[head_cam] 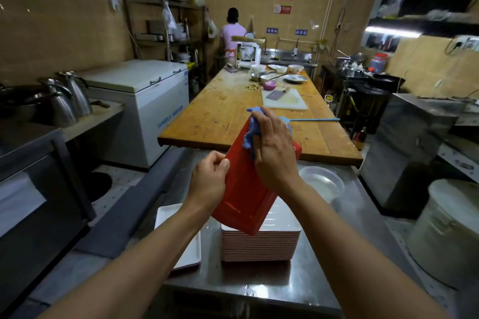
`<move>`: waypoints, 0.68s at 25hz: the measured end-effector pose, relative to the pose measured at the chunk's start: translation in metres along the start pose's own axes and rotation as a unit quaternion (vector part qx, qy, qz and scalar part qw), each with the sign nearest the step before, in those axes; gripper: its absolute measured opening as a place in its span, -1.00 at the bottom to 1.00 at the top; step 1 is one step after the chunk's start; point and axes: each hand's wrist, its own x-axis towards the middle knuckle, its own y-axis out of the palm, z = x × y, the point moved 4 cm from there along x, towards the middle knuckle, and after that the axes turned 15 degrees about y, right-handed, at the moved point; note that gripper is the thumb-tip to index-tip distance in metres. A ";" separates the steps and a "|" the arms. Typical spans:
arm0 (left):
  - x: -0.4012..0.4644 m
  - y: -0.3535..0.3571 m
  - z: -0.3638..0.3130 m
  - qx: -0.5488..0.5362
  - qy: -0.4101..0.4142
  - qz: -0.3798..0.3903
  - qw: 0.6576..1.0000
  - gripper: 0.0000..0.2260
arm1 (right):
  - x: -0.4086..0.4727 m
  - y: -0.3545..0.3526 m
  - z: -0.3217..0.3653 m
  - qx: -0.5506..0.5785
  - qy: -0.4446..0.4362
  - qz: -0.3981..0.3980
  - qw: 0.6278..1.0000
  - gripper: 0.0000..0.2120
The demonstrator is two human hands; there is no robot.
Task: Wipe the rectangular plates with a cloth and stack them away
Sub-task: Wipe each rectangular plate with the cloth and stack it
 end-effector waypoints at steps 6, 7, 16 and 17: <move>-0.005 -0.004 0.000 -0.063 -0.037 -0.028 0.997 -0.80 | -0.003 -0.012 -0.033 0.047 0.009 -0.021 0.999 -0.66; -0.006 -0.002 0.000 -0.078 -0.040 -0.030 0.996 -0.80 | -0.004 -0.014 -0.040 0.053 0.021 -0.022 0.998 -0.68; 0.002 0.017 -0.001 -0.206 -0.101 -0.099 0.968 -0.76 | -0.008 -0.014 -0.044 0.170 0.204 0.019 0.964 -0.64; 0.006 0.019 -0.002 -0.219 -0.107 -0.114 0.963 -0.76 | -0.017 -0.011 -0.042 0.179 0.211 0.031 0.960 -0.64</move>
